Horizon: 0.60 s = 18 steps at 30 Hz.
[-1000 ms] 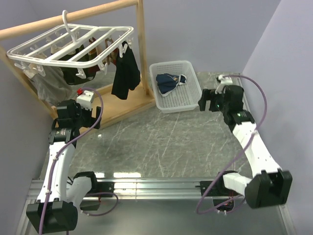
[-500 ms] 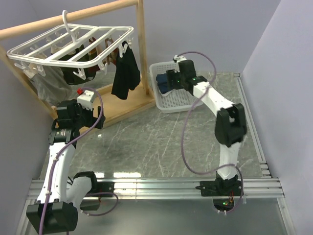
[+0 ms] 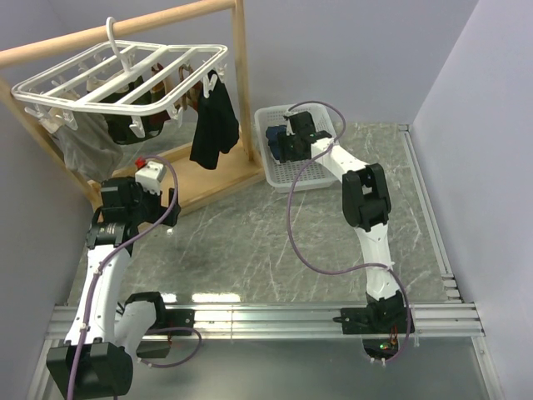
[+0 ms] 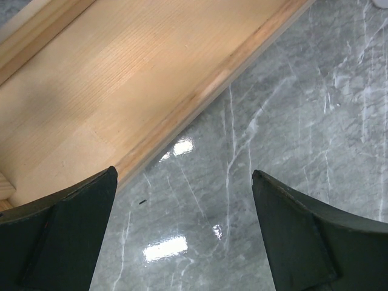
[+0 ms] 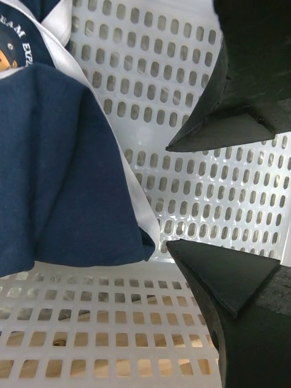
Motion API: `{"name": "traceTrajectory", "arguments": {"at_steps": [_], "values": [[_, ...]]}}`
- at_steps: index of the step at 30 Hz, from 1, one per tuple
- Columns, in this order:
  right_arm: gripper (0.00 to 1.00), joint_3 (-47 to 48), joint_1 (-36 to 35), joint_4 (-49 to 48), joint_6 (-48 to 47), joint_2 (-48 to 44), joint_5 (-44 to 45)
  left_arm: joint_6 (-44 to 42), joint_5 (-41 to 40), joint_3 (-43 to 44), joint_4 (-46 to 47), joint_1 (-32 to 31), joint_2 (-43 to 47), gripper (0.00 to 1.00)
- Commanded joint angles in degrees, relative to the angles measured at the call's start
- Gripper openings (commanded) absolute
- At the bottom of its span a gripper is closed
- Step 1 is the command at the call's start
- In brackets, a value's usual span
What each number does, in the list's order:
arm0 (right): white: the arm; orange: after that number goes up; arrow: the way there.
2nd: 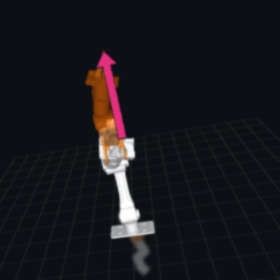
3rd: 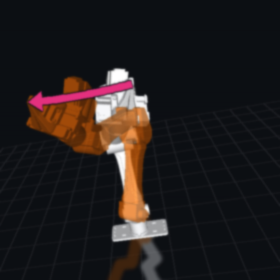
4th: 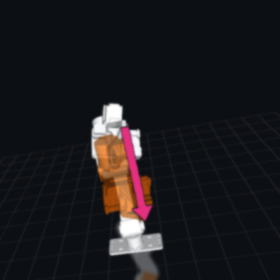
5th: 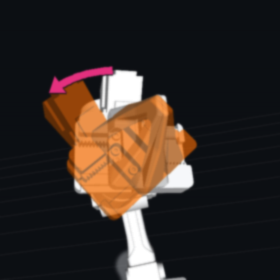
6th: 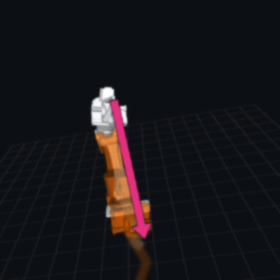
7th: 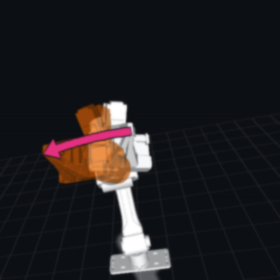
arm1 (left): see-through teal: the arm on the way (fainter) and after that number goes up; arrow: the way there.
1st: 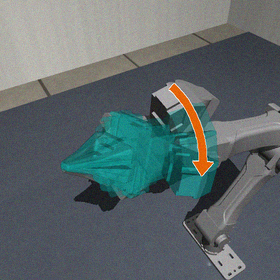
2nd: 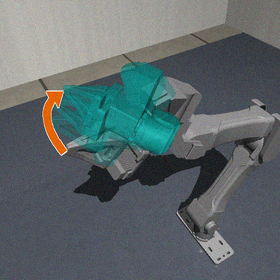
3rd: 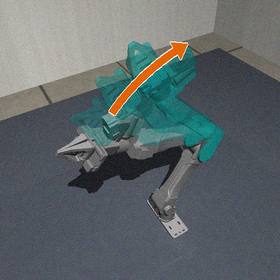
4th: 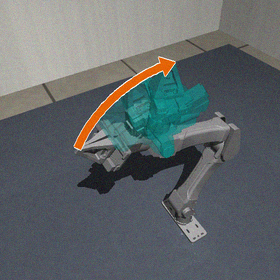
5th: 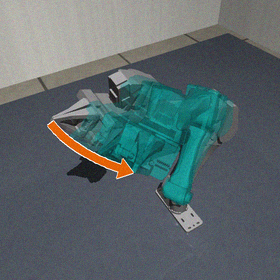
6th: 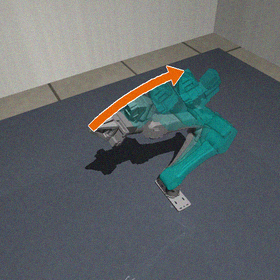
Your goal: Clip the underwear to the hanger
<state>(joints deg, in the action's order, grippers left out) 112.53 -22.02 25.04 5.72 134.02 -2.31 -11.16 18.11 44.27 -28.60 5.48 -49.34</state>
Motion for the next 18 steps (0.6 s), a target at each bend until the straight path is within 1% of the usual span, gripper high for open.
{"name": "traceTrajectory", "arguments": {"at_steps": [1, 8, 18], "values": [[0.67, 3.31, -0.65, -1.13, 1.22, -0.16, -1.03, -0.88, 0.09, -0.41, 0.91, -0.11, 0.21, 0.99], [0.67, 5.59, -2.06, -2.01, 1.75, 0.63, -1.3, -1.76, -0.62, -1.03, 1.18, -0.03, -0.49, 0.99], [0.66, 10.95, -2.77, -0.35, 2.19, 6.17, 0.29, -1.67, -2.64, 0.46, 1.88, -0.03, -3.57, 0.99]]}}
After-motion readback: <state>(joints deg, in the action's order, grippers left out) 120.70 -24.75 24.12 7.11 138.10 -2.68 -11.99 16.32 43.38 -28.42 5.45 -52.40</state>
